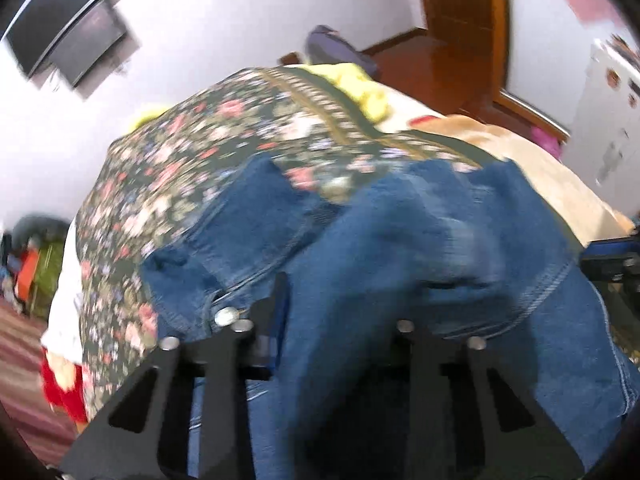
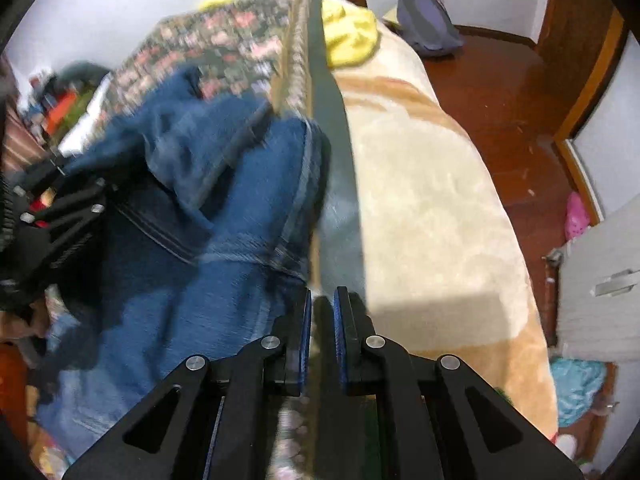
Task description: Fold large clothes
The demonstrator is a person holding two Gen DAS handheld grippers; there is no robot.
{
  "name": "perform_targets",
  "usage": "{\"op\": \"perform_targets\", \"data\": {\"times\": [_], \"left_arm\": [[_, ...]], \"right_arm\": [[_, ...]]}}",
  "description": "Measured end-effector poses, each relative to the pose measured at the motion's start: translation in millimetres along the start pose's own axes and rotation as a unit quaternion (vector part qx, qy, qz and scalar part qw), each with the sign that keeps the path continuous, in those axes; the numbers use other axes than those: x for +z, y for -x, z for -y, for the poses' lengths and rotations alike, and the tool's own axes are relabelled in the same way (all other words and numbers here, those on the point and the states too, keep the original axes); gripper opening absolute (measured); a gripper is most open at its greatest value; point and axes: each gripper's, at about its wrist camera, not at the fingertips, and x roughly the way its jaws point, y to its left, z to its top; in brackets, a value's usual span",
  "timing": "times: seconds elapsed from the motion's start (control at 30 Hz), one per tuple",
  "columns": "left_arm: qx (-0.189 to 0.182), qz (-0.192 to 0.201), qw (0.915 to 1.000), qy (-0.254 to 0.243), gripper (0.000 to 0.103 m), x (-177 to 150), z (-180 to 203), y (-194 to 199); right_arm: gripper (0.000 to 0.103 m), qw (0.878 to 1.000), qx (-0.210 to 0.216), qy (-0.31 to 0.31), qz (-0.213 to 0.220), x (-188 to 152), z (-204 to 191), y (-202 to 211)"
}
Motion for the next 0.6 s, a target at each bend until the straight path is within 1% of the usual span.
{"op": "perform_targets", "data": {"times": [0.07,0.13,0.2,0.23,0.27,0.33,0.4,0.47,0.53,0.6], "left_arm": [[-0.011,-0.006,0.9996,0.024,0.031,-3.5,-18.6,1.2],[-0.013,-0.01,0.9986,0.05,0.031,-9.7,-41.1,2.8],[-0.009,-0.018,0.9976,0.066,0.031,-18.0,-61.5,3.3],[-0.005,-0.02,0.9975,0.068,0.031,-21.2,-66.0,3.7],[0.003,-0.021,0.9974,0.069,0.031,-26.1,-71.8,4.9],[0.014,-0.025,0.9966,0.077,0.031,-40.5,-86.6,5.5],[0.014,-0.037,0.9948,0.094,0.032,-57.1,-101.8,2.3],[0.004,-0.052,0.9921,0.114,0.037,-76.1,-116.5,-2.6],[-0.007,-0.066,0.99,0.125,0.049,-96.9,-123.8,-7.2],[-0.013,-0.069,0.9891,0.129,0.054,-118.8,-126.6,-8.4]], "right_arm": [[0.007,0.999,0.025,-0.005,0.023,6.1,-5.4,12.0],[0.007,0.999,0.036,-0.001,0.029,10.6,-13.9,12.7],[0.007,1.0,0.006,0.02,0.013,15.3,-25.9,-1.0],[0.007,0.999,-0.012,0.034,0.002,15.3,-30.7,-10.8],[0.007,0.999,-0.022,0.045,-0.003,14.7,-33.5,-18.6],[0.007,0.997,-0.034,0.068,0.0,8.5,-40.5,-28.1],[0.007,0.995,-0.053,0.086,0.01,4.2,-47.9,-28.0],[0.007,0.994,-0.065,0.09,0.009,3.4,-51.2,-26.8],[0.007,0.993,-0.073,0.094,0.004,2.7,-51.4,-27.3],[0.007,0.991,-0.089,0.096,-0.001,0.7,-49.6,-25.5]]}}
